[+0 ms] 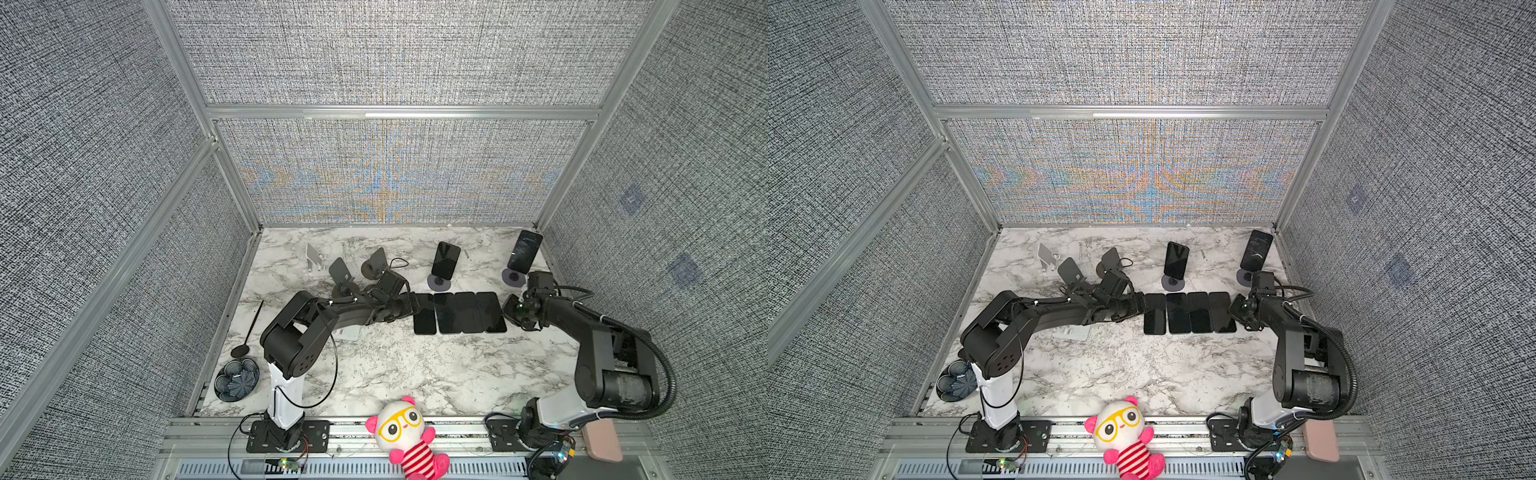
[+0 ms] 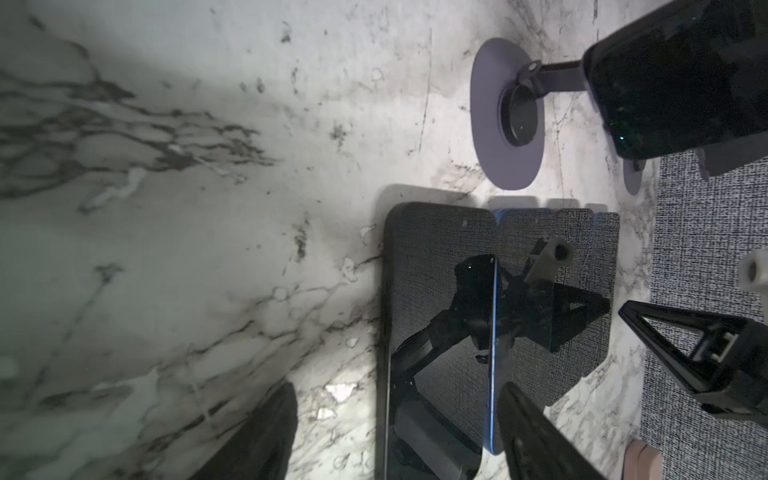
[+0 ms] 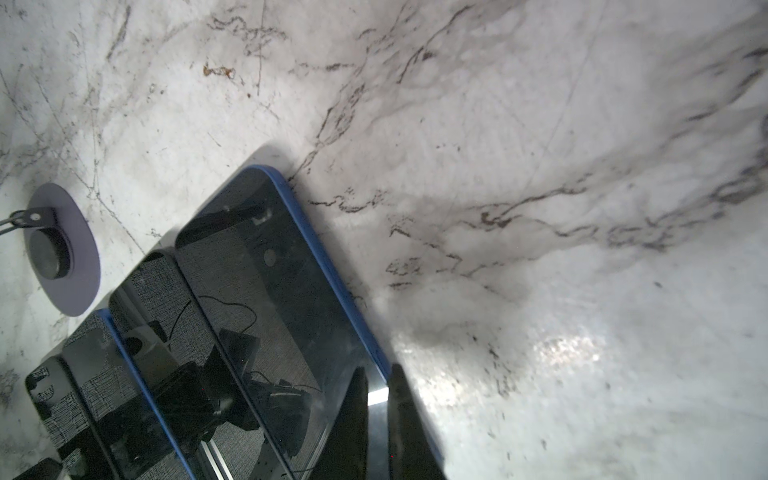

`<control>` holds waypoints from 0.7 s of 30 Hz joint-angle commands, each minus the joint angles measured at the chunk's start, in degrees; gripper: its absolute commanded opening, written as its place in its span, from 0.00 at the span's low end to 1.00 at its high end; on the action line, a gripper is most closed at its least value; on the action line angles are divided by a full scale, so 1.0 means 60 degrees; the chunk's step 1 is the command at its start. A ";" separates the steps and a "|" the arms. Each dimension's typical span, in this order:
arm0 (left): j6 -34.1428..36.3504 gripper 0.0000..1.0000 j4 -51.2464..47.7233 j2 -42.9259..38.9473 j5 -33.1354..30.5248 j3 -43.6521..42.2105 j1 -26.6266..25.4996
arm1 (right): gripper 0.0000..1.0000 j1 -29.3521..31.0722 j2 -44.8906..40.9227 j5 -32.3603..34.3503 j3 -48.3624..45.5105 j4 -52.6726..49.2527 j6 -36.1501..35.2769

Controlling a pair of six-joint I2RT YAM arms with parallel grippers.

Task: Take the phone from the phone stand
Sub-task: 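Lower the black phone flat beside the three phones and open left gripper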

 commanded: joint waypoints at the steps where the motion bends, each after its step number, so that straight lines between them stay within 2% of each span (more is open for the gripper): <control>1: -0.0218 0.73 -0.0805 0.0015 0.0452 -0.0132 -0.0207 | 0.11 -0.0009 -0.0012 -0.0091 0.0027 -0.0079 -0.0095; 7: -0.1040 0.70 0.0271 0.0266 0.1017 -0.0420 -0.0519 | 0.11 -0.0005 -0.0016 -0.0128 0.0041 -0.0060 -0.0138; 16: -0.0938 0.69 0.0107 0.0262 0.0785 -0.0296 -0.0571 | 0.12 -0.0009 -0.0156 -0.0186 0.0016 -0.0148 -0.0146; 21: -0.0600 0.72 -0.0287 0.0009 0.0471 -0.0277 -0.0562 | 0.12 -0.0005 -0.0504 -0.0279 0.0024 -0.0228 -0.0210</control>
